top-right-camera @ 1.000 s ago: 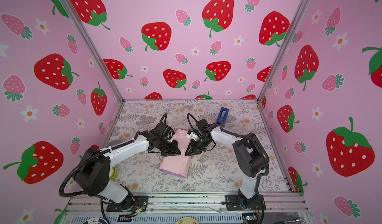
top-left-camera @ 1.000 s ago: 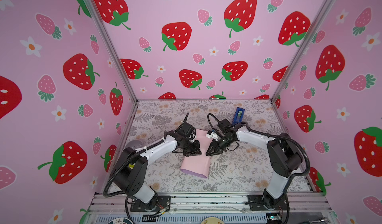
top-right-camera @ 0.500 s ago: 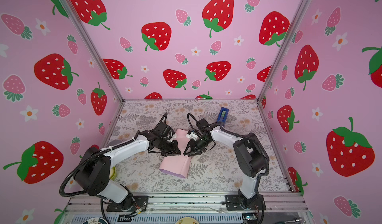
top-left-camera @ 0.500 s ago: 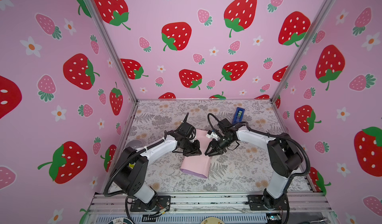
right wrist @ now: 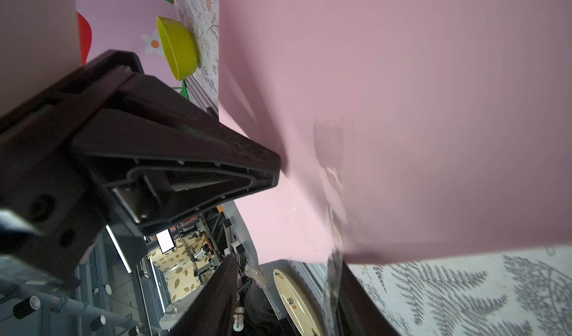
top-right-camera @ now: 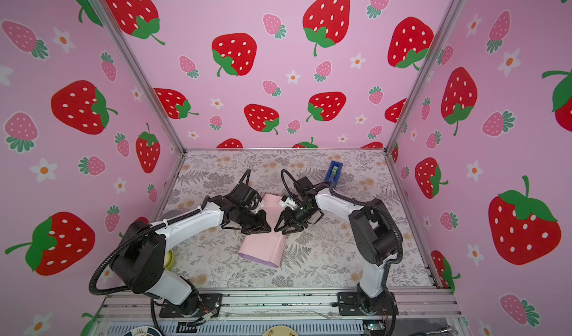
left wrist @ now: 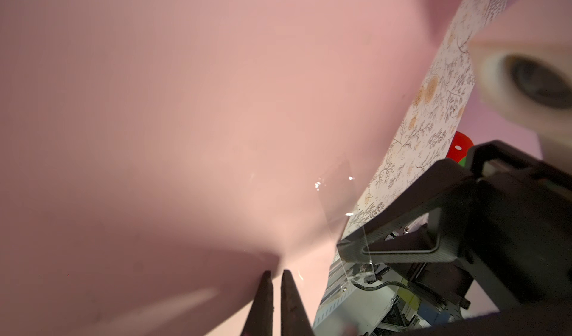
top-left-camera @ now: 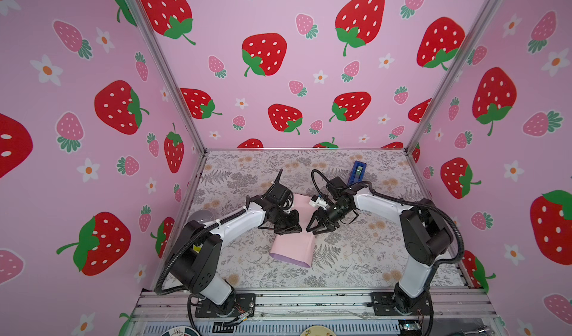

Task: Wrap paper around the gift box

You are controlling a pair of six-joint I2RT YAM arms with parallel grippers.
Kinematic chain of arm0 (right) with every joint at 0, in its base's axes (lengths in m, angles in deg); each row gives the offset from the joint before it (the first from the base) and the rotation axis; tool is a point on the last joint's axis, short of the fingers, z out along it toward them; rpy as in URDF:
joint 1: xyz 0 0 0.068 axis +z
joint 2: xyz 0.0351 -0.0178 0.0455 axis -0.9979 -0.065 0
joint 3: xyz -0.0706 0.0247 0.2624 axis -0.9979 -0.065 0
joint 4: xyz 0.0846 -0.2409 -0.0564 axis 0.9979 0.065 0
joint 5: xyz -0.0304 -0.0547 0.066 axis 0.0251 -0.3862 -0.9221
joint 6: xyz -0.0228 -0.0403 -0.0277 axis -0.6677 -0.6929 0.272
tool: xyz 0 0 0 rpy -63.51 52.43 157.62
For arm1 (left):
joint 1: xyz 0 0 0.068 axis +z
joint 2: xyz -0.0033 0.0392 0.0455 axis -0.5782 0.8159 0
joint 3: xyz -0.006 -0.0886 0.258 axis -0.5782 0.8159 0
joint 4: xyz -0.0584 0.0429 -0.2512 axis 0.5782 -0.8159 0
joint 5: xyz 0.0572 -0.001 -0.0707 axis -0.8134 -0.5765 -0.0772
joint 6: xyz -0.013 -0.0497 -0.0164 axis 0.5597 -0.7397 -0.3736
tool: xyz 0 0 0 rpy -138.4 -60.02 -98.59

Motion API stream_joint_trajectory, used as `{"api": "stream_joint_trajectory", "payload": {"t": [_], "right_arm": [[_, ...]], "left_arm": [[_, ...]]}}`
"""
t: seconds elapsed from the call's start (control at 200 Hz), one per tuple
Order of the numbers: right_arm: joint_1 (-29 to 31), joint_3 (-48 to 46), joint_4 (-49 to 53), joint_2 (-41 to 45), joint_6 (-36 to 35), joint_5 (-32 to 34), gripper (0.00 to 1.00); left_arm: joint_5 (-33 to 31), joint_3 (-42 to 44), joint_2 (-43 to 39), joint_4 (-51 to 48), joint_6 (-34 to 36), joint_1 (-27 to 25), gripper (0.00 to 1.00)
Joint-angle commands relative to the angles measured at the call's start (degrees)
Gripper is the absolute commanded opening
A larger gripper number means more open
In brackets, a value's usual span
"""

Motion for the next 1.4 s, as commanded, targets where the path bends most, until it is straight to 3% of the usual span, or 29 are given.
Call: {"api": "stream_joint_trajectory", "payload": {"t": [0.0, 0.365, 0.595, 0.925, 1.396], "right_arm": [[-0.3, 1.2, 2.3, -1.7, 0.3, 1.4, 0.51], [-0.4, 3.2, 4.6, -3.9, 0.8, 3.1, 0.51], [-0.6, 4.9, 3.7, -2.8, 3.1, 4.0, 0.43], [-0.6, 4.0, 3.7, -1.6, 3.5, 5.9, 0.6], [-0.5, 4.1, 2.4, 5.7, 7.5, 4.6, 0.6]], "left_arm": [[-4.3, 2.6, 3.9, -5.1, 0.4, -0.6, 0.12], [-4.3, 2.8, 4.0, -5.0, 0.5, -0.6, 0.12], [-4.3, 2.9, 3.9, -4.8, 0.5, -0.6, 0.12], [-4.2, 2.9, 3.9, -4.9, 0.5, -0.6, 0.12], [-4.3, 3.0, 4.0, -5.1, 0.6, -0.6, 0.11]]}}
